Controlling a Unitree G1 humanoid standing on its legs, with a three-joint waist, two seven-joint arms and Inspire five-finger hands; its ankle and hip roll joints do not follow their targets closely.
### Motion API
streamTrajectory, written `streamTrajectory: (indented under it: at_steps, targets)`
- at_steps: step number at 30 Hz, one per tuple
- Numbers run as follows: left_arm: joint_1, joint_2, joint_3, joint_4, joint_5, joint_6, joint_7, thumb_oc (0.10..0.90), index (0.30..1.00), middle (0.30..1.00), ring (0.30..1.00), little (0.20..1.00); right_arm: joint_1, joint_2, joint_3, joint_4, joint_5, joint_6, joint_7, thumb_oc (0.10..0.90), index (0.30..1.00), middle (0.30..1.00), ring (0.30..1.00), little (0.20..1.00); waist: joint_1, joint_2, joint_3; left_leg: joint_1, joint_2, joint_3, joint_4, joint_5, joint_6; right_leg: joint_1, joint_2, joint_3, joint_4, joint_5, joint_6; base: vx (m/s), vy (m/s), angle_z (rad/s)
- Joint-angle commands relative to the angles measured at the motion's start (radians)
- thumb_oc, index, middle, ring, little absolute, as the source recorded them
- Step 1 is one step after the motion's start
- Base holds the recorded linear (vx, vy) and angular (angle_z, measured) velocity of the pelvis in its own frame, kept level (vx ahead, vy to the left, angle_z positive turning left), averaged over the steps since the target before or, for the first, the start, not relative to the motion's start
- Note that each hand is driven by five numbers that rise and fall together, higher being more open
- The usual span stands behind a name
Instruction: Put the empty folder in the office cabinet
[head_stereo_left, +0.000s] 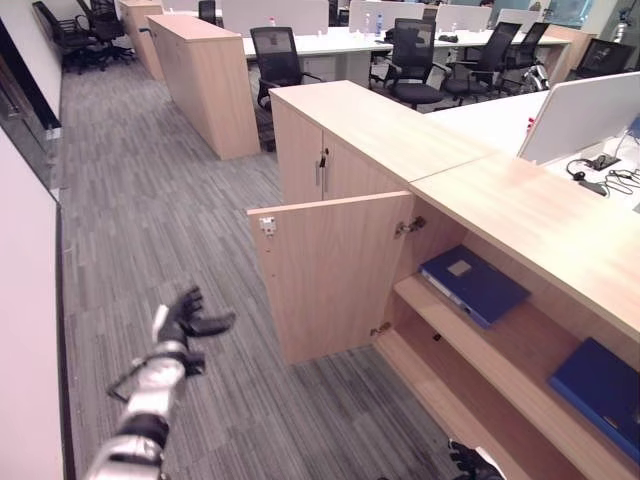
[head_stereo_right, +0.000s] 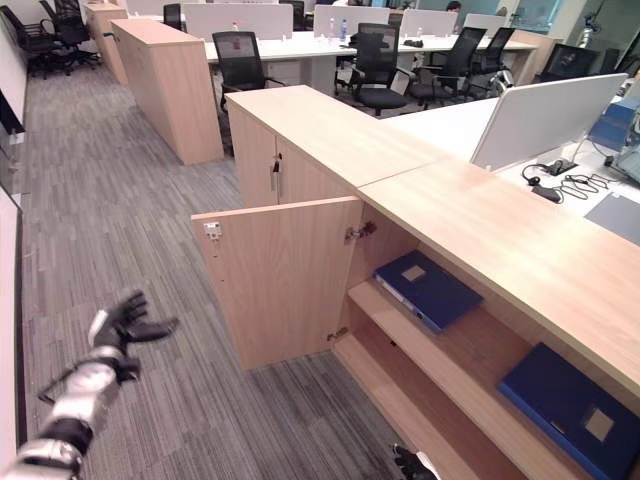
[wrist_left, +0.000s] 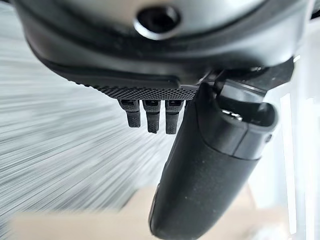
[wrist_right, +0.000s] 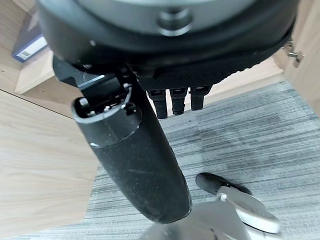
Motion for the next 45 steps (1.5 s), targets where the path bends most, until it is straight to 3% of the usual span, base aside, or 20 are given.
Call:
streamTrajectory:
  at_steps: [1, 6, 13, 29, 38, 45]
  targets:
    - [-0.189, 0.068, 0.003, 0.048, -0.032, -0.11, 0.025, 0.8, 0.9, 0.9, 0.9, 0.9, -0.059, -0.084, 0.012, -0.034, 0.014, -0.041, -0.002, 0.8, 0.9, 0.9, 0.9, 0.9, -0.006, 0.025, 0.011, 0.063, -0.01, 0.003, -0.001, -0.144, 0.002, 0.018, -0.069, 0.009, 0.097, -0.126, 0.123, 0.05, 0.072, -0.18]
    - [-0.335, 0.135, -0.032, 0.075, -0.059, -0.117, 0.034, 0.8, 0.9, 0.9, 0.9, 0.9, -0.067, -0.086, 0.019, -0.009, 0.027, -0.038, 0.01, 0.8, 0.9, 0.9, 0.9, 0.9, -0.029, 0.014, 0.017, 0.069, -0.014, 0.038, -0.001, -0.156, 0.006, -0.01, -0.073, 0.029, 0.105, -0.101, 0.146, 0.03, 0.066, -0.19]
    - [-0.467, 0.171, -0.104, 0.148, -0.02, -0.106, 0.029, 0.8, 0.9, 0.9, 0.9, 0.9, -0.063, -0.098, 0.018, -0.031, 0.029, -0.041, 0.019, 0.8, 0.9, 0.9, 0.9, 0.9, -0.061, 0.001, 0.023, 0.066, -0.014, 0.069, -0.001, -0.163, 0.005, -0.036, -0.075, 0.052, 0.104, -0.068, 0.147, 0.02, 0.059, -0.12]
    - [-0.561, 0.116, -0.176, 0.162, 0.021, -0.115, 0.032, 0.8, 0.9, 0.9, 0.9, 0.9, -0.065, -0.108, -0.011, -0.018, 0.019, -0.04, -0.019, 0.8, 0.9, 0.9, 0.9, 0.9, -0.123, -0.037, 0.029, 0.065, -0.005, 0.149, -0.001, -0.173, 0.009, -0.094, -0.051, 0.118, 0.087, -0.006, 0.147, 0.0, 0.014, -0.22]
    - [-0.582, 0.015, -0.229, 0.068, 0.021, -0.135, 0.023, 0.8, 0.9, 0.9, 0.9, 0.9, -0.055, -0.114, -0.014, -0.019, -0.008, -0.033, -0.029, 0.8, 0.9, 0.9, 0.9, 0.9, -0.146, -0.039, 0.024, 0.074, -0.008, 0.154, -0.001, -0.18, 0.013, -0.103, -0.047, 0.127, 0.077, -0.004, 0.147, -0.01, 0.0, -0.02]
    - [-0.435, -0.156, -0.252, -0.247, -0.036, -0.188, -0.008, 0.8, 0.9, 0.9, 0.9, 0.9, -0.061, -0.086, -0.021, -0.02, -0.034, -0.027, -0.042, 0.8, 0.9, 0.9, 0.9, 0.9, -0.104, -0.032, 0.038, 0.06, -0.022, 0.113, -0.001, -0.173, 0.024, -0.08, -0.072, 0.082, 0.073, -0.016, 0.147, -0.07, -0.006, 0.09]
